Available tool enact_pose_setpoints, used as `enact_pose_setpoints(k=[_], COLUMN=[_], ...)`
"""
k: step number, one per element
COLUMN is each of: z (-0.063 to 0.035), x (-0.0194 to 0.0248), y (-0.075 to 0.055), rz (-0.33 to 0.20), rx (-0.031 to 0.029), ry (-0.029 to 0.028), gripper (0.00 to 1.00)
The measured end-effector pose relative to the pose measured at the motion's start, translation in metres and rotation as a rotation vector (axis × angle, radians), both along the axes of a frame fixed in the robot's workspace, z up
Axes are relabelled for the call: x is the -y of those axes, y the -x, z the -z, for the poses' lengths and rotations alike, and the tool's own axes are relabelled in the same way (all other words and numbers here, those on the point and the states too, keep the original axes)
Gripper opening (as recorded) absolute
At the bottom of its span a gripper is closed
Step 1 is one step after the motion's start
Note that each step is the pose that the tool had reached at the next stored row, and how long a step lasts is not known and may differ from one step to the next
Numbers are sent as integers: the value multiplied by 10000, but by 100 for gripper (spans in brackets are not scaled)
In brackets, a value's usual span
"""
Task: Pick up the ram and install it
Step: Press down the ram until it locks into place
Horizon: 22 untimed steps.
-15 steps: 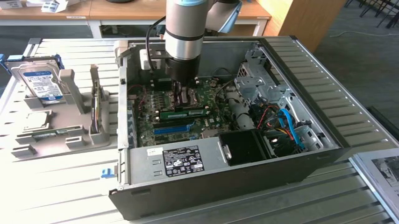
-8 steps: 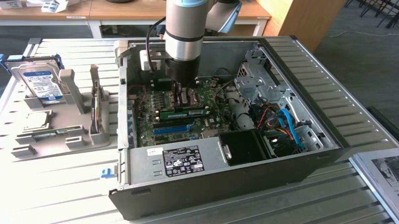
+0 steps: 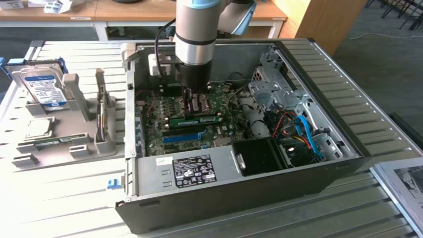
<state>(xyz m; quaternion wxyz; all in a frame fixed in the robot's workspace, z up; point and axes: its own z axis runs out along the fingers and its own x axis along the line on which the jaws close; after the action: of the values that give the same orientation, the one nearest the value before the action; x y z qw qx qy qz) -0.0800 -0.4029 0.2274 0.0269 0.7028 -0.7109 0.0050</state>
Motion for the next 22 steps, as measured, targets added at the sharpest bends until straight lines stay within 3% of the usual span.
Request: enact_pose_setpoints(k=[22], z=[31], x=[0], y=[0], rz=[0], rx=[-1], ry=[1], gripper=[10])
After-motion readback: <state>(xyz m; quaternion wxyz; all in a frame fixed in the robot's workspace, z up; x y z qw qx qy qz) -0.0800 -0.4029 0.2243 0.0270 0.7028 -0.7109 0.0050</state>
